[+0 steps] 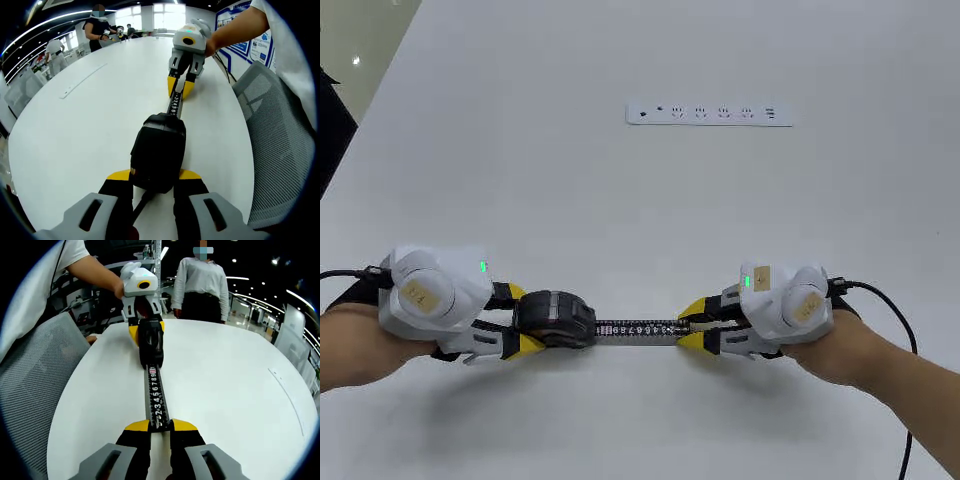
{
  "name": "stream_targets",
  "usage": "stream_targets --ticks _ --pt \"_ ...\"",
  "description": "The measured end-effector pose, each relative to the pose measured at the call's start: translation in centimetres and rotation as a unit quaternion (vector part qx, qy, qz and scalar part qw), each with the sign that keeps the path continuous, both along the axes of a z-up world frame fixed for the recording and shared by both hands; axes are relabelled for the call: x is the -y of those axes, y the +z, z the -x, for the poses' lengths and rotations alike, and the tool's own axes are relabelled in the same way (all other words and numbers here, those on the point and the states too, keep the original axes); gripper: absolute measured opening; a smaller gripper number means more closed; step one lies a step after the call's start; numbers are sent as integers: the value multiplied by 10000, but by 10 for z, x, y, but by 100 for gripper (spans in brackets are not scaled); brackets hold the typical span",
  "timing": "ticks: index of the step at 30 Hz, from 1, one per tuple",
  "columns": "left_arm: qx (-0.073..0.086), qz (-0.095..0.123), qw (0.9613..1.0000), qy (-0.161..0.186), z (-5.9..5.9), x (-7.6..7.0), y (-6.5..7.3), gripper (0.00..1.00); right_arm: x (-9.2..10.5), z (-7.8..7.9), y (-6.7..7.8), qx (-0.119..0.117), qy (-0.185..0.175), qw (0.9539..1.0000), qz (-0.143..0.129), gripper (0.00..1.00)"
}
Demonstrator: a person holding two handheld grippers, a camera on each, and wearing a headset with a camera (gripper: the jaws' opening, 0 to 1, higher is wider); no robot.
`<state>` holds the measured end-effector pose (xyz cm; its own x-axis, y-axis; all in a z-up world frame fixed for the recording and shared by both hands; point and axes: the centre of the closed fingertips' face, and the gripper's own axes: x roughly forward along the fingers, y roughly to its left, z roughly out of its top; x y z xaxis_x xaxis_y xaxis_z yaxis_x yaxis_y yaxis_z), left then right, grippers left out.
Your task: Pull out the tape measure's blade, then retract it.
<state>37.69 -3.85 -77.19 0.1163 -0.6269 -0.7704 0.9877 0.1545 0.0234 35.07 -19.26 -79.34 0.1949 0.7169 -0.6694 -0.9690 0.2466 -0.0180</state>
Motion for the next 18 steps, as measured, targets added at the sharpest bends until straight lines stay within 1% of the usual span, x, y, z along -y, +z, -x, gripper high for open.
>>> stream_targets --ticks 18 --pt "-11 25 10000 3 0 0 1 25 27 4 0 -17 -107 9999 106 11"
